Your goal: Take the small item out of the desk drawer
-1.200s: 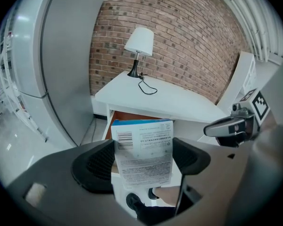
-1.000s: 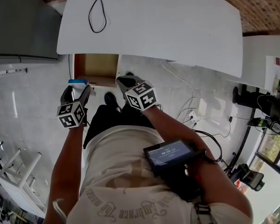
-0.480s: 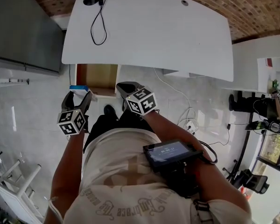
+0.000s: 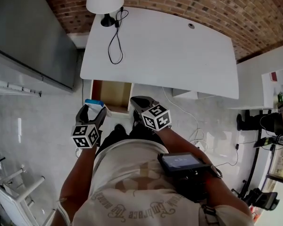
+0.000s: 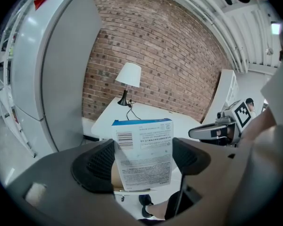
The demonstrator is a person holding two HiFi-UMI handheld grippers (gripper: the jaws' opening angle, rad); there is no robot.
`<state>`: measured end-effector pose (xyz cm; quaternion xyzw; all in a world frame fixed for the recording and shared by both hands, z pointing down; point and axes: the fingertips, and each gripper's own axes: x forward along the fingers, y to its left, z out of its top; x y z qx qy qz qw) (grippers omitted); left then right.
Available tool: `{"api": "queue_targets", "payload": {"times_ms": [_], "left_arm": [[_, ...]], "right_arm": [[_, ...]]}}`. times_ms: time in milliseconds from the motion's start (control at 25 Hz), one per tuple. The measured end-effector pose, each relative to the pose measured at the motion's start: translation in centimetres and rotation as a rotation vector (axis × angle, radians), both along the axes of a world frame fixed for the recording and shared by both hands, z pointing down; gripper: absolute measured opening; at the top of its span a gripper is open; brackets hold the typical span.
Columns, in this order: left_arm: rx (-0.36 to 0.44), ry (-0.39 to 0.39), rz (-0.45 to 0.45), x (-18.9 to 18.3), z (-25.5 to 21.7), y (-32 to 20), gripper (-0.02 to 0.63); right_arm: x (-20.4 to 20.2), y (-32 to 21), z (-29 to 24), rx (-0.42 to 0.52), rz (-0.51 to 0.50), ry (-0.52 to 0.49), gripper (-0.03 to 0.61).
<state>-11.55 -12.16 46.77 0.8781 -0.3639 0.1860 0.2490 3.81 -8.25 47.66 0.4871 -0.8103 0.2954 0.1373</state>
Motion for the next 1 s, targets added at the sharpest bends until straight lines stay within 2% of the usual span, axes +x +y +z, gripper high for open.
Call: {"api": "queue_targets", "payload": {"times_ms": [600,1000], "left_arm": [[0.080,0.046,0.022,-2.4,-3.6,1.2,0.385],[0.090,0.057,0.016,-3.5,-3.9,1.4,0.385]], "right_arm": [[-2.3,0.3,-5.1,0.144,-0.004,0.010,0.006],[-3.4,1.2,-6.0,0.167,-0.021,0.026,0.006]]}}
